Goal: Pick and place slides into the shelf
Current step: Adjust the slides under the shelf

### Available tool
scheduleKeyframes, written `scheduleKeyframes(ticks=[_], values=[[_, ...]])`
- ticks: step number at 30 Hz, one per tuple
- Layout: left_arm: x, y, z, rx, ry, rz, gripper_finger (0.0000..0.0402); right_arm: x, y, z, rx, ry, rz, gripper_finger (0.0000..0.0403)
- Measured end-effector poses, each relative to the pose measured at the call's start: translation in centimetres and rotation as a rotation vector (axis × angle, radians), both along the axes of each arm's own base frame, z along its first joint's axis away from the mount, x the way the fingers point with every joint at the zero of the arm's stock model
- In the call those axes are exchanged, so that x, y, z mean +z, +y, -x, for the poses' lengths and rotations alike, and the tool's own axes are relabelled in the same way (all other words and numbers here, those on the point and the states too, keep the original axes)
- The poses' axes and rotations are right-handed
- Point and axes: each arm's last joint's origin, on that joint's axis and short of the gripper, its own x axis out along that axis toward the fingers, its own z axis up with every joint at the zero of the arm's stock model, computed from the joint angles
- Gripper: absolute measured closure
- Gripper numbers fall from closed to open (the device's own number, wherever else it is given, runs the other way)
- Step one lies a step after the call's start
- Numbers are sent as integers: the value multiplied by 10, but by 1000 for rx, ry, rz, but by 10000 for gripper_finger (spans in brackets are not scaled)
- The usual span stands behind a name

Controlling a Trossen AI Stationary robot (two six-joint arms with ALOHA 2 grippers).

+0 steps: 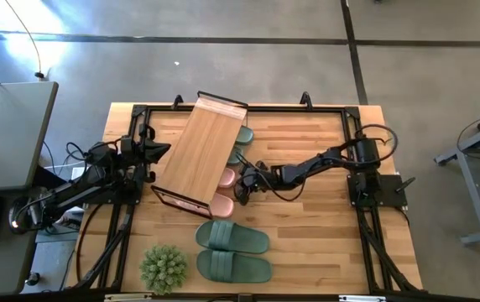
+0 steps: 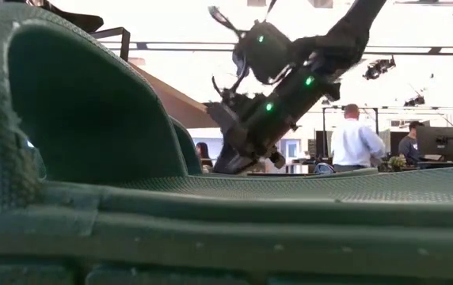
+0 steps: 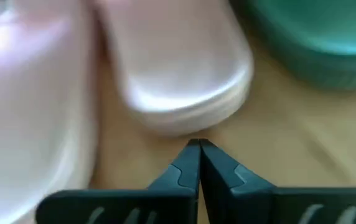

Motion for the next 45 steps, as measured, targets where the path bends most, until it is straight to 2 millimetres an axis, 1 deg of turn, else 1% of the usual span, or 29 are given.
scheduleKeyframes(ticks=[6, 8, 12, 16, 19, 22, 28, 32, 37, 42, 45], values=[[0, 0, 0, -1, 1, 0, 401, 29, 27, 11, 133, 15, -5, 403], [0, 0, 0, -1, 1, 0, 401, 34, 37, 14, 174, 23, -16, 403], [0, 0, 0, -2, 1, 0, 401, 33, 61, 18, 289, 26, -71, 403], [0, 0, 0, -1, 1, 0, 401, 27, 76, 15, 296, -17, -41, 403], [0, 0, 0, -1, 1, 0, 401, 26, 77, 12, 264, -53, -45, 403], [0, 0, 0, -1, 1, 0, 401, 17, 75, 11, 257, -22, -44, 403], [0, 0, 0, -1, 1, -1, 401, 9, 76, 10, 252, -12, -63, 403], [0, 0, 0, 0, 2, -2, 401, 6, 76, 8, 253, -27, -65, 403], [-1, 0, 0, -1, 6, 1, 401, 2, 70, 3, 248, -52, -79, 403], [-3, 0, -1, -26, 28, 8, 401, -2, 67, 2, 240, -49, -79, 403], [-7, 1, -2, -5, 66, 27, 401, -2, 67, 2, 244, -52, -75, 403]])
